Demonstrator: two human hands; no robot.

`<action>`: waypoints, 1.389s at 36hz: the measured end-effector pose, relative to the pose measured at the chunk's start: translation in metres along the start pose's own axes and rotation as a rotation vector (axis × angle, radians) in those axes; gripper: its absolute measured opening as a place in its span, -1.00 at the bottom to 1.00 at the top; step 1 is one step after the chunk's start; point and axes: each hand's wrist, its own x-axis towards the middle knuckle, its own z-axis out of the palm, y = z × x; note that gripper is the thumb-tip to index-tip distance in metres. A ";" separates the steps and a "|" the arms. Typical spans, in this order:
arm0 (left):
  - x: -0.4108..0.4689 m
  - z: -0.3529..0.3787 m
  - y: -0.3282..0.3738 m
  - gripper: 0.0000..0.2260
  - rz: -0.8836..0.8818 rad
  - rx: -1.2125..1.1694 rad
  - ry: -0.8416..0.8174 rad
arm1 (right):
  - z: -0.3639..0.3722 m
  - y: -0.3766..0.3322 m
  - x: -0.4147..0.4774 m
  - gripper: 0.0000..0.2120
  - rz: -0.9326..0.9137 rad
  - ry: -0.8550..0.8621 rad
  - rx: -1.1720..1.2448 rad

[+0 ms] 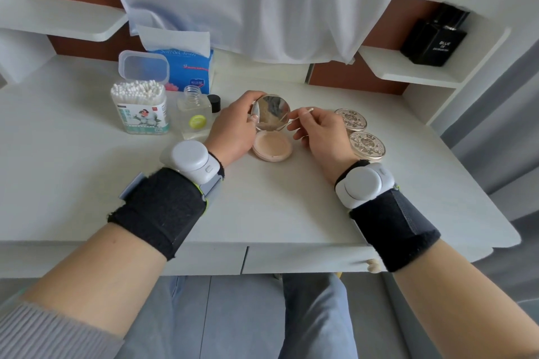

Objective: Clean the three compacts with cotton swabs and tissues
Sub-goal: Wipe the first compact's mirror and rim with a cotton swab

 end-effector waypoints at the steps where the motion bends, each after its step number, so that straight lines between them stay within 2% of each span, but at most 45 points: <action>1: 0.000 0.000 0.000 -0.62 0.000 0.003 -0.002 | 0.001 0.001 0.001 -0.72 -0.004 -0.003 -0.010; 21: -0.003 -0.004 0.007 -0.63 -0.003 0.028 0.010 | 0.000 0.000 0.000 -0.69 -0.009 -0.021 -0.007; 37: -0.009 -0.008 0.018 -0.67 -0.008 0.023 0.035 | -0.019 0.003 -0.016 -0.70 0.048 0.075 0.020; 50: -0.012 -0.009 0.021 -0.68 -0.007 0.027 0.047 | -0.020 0.001 -0.028 -0.69 0.056 0.052 0.020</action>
